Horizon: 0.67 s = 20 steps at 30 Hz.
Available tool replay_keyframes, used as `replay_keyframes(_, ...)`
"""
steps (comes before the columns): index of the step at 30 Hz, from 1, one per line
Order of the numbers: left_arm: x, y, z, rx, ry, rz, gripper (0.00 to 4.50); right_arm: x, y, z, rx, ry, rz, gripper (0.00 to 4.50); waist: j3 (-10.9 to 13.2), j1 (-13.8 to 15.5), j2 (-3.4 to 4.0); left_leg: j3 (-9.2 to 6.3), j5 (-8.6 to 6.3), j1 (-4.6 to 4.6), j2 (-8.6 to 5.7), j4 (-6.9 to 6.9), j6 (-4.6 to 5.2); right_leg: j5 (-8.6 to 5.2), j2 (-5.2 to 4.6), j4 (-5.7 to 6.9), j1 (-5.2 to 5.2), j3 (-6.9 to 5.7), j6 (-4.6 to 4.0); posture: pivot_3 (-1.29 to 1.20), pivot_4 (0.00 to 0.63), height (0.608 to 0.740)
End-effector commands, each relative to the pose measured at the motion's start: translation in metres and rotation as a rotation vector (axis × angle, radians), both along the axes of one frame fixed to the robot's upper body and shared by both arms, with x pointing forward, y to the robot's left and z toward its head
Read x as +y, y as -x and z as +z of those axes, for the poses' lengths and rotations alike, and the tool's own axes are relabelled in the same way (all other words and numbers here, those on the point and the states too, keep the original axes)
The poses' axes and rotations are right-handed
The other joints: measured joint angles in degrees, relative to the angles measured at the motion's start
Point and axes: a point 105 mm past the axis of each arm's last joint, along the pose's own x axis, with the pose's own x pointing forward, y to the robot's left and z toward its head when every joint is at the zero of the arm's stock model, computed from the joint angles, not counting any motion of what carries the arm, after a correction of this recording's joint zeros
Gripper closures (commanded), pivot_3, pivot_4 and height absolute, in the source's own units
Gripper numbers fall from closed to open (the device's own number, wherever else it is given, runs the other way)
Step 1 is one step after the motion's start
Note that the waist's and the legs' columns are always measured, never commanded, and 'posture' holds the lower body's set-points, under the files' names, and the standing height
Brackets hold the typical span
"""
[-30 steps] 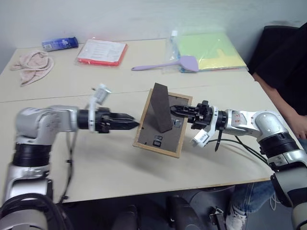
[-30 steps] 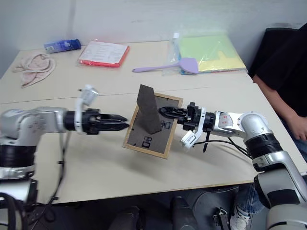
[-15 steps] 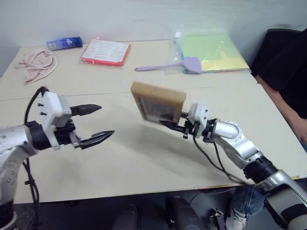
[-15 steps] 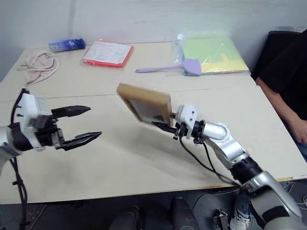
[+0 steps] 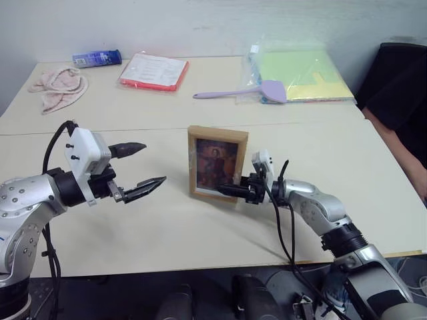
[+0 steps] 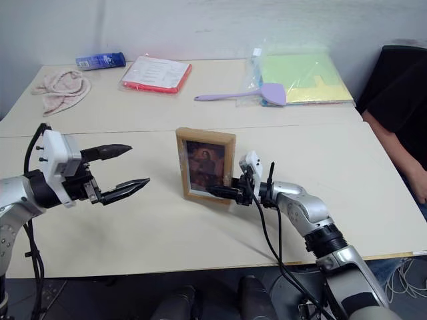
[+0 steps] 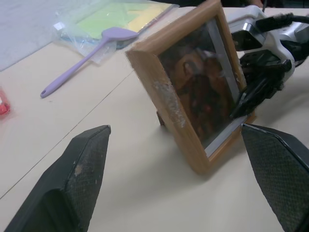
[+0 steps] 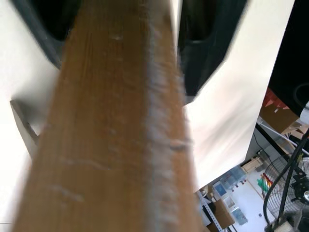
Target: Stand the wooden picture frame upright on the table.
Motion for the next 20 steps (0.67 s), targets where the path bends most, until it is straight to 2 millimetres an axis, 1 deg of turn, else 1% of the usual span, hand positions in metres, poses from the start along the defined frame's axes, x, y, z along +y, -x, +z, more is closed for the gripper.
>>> replay_keyframes(1,0.003,-0.003,0.007,-0.035,-0.018,0.002,0.0,-0.004,0.007,0.013,-0.075,-0.021,0.037,1.29,0.0,0.0,0.0,0.01,0.0,0.0,-0.01,0.0,0.0,0.0,0.0,0.04,0.0,0.01,0.0,0.0,0.15,0.74)
replay_keyframes(3,0.005,-0.006,0.007,-0.035,-0.02,0.003,0.0,-0.01,0.01,0.014,-0.102,0.005,0.045,0.59,0.0,0.0,0.0,0.02,0.0,0.0,-0.01,0.0,0.0,0.0,0.0,0.04,0.0,0.01,0.01,0.0,0.15,0.74)
replay_keyframes(5,0.006,-0.009,0.008,-0.035,-0.023,0.003,0.0,-0.017,0.013,0.013,-0.127,0.051,0.05,0.04,0.0,0.0,0.0,0.02,0.0,0.0,-0.01,0.0,0.0,0.0,0.0,0.02,-0.02,0.01,0.0,0.0,0.15,0.74)
replay_keyframes(8,0.007,-0.011,0.007,-0.032,-0.025,-0.003,0.0,-0.036,0.017,0.015,-0.134,0.128,0.047,0.04,0.0,0.0,0.0,0.03,-0.01,0.0,-0.01,-0.02,-0.01,0.0,0.0,0.0,-0.03,0.02,0.01,0.0,0.15,0.74)
replay_keyframes(10,0.006,-0.011,0.005,-0.02,-0.031,-0.017,0.0,-0.053,0.02,0.022,-0.146,0.186,0.041,0.04,0.0,0.1,0.02,0.04,-0.02,-0.02,-0.02,-0.02,0.0,0.0,-0.02,-0.04,-0.03,0.02,0.01,0.0,0.15,0.74)
replay_keyframes(11,0.006,-0.01,0.004,-0.015,-0.035,-0.027,0.0,-0.064,0.022,0.029,-0.135,0.201,0.038,0.04,0.0,0.1,0.02,0.05,-0.03,-0.02,-0.03,-0.02,0.0,0.0,-0.02,-0.04,-0.03,0.02,0.01,0.0,0.15,0.74)
replay_keyframes(12,0.006,-0.009,0.004,-0.009,-0.036,-0.037,0.0,-0.08,0.025,0.042,-0.134,0.213,0.037,0.04,0.0,0.2,0.03,0.04,-0.03,-0.02,-0.02,-0.02,0.0,0.0,-0.02,-0.08,-0.02,0.02,0.01,0.0,0.15,0.74)
replay_keyframes(14,0.009,-0.007,0.004,0.008,-0.05,-0.054,0.0,-0.115,0.033,0.076,-0.127,0.226,0.03,0.04,0.1,0.4,0.13,0.05,-0.04,-0.02,-0.03,-0.02,0.03,0.0,-0.03,-0.12,-0.02,0.04,0.01,0.0,0.15,0.74)
replay_keyframes(15,0.011,-0.006,0.005,0.008,-0.057,-0.063,0.0,-0.127,0.037,0.091,-0.12,0.222,0.031,0.04,0.1,0.6,0.21,0.07,-0.05,-0.03,-0.04,-0.02,0.04,0.0,-0.04,-0.13,-0.03,0.05,0.01,0.0,0.15,0.74)
replay_keyframes(16,0.013,-0.006,0.005,0.006,-0.062,-0.068,0.0,-0.133,0.04,0.099,-0.112,0.217,0.033,0.04,0.1,0.8,0.22,0.1,-0.06,-0.03,-0.04,-0.01,0.07,0.01,-0.04,-0.15,-0.03,0.07,0.02,0.0,0.15,0.74)
replay_keyframes(17,0.014,-0.006,0.006,0.005,-0.058,-0.069,0.0,-0.136,0.044,0.102,-0.108,0.218,0.041,0.04,0.1,0.8,0.22,0.1,-0.07,0.0,-0.02,-0.03,0.08,0.01,-0.03,-0.16,-0.02,0.07,0.01,0.0,0.15,0.74)
replay_keyframes(20,0.015,-0.006,0.007,-0.006,-0.058,-0.077,0.0,-0.137,0.047,0.099,-0.112,0.237,0.053,0.04,0.1,0.4,0.09,0.08,-0.12,0.28,0.2,-0.13,0.03,-0.02,0.13,-0.23,0.27,0.03,-0.03,0.0,0.15,0.74)
